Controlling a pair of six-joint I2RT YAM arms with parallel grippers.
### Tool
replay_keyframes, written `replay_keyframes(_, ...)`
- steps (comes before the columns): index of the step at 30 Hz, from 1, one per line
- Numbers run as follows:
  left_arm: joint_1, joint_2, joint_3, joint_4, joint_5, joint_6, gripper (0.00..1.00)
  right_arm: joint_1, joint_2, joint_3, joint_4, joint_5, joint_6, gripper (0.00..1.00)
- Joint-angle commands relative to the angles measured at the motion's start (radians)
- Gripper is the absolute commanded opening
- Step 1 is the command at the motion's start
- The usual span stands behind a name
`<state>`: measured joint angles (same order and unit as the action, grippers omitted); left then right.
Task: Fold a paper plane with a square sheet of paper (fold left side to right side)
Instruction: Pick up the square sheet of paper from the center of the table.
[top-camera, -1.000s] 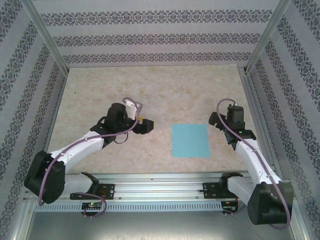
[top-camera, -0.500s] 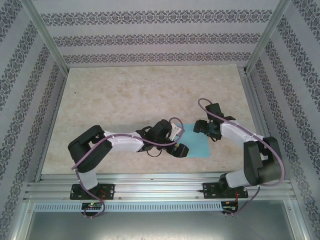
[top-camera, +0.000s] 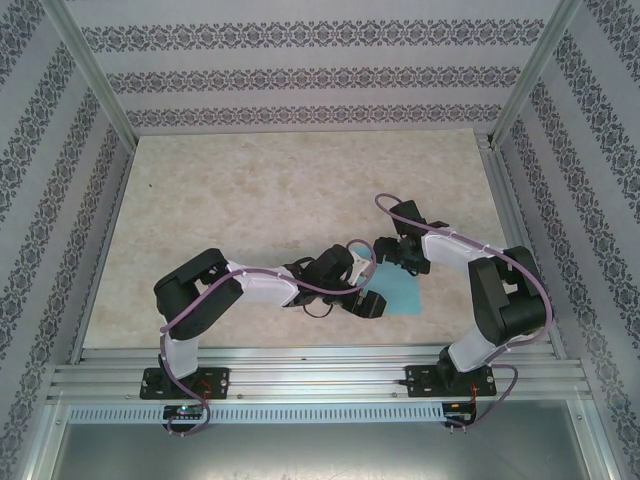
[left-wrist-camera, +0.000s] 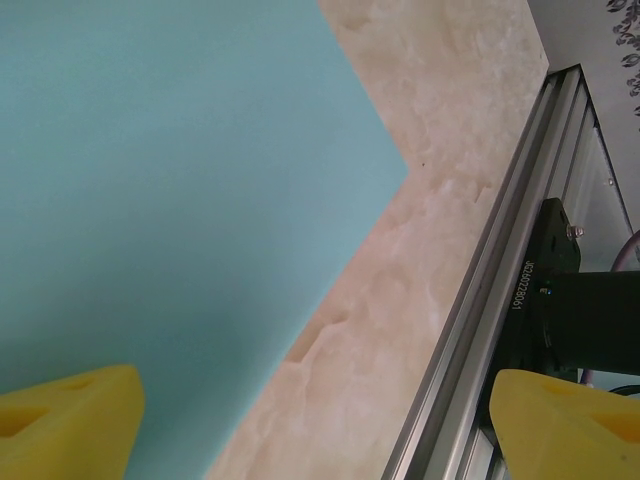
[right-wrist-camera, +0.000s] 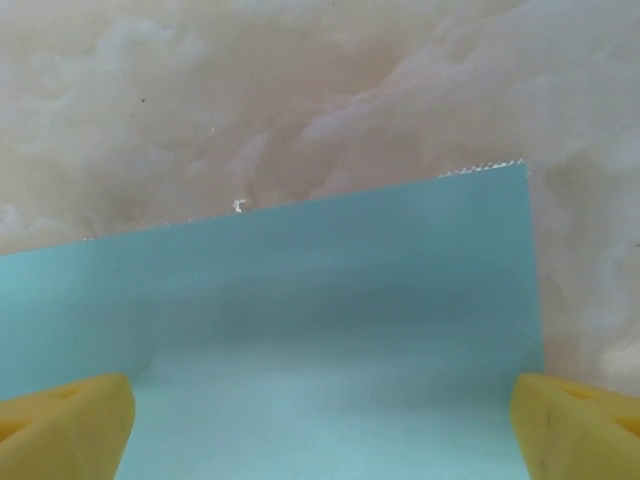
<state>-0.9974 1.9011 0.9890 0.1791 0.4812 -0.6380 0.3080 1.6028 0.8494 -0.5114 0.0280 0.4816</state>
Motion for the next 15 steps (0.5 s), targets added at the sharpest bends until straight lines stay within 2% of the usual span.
replay_keyframes(1,-0.01,0.024,0.02,0.021,-0.017,-0.012,0.91,0.017,0.011,0.022,-0.035,0.008,0.015,0.97)
replay_keyframes(10,-0.01,0.031,0.026,0.014,-0.019,-0.012,0.91,0.049,0.035,0.025,-0.031,-0.076,0.031,0.95)
replay_keyframes(15,-0.01,0.031,0.026,0.008,-0.024,-0.011,0.91,0.063,0.055,0.04,-0.031,-0.109,0.034,0.89)
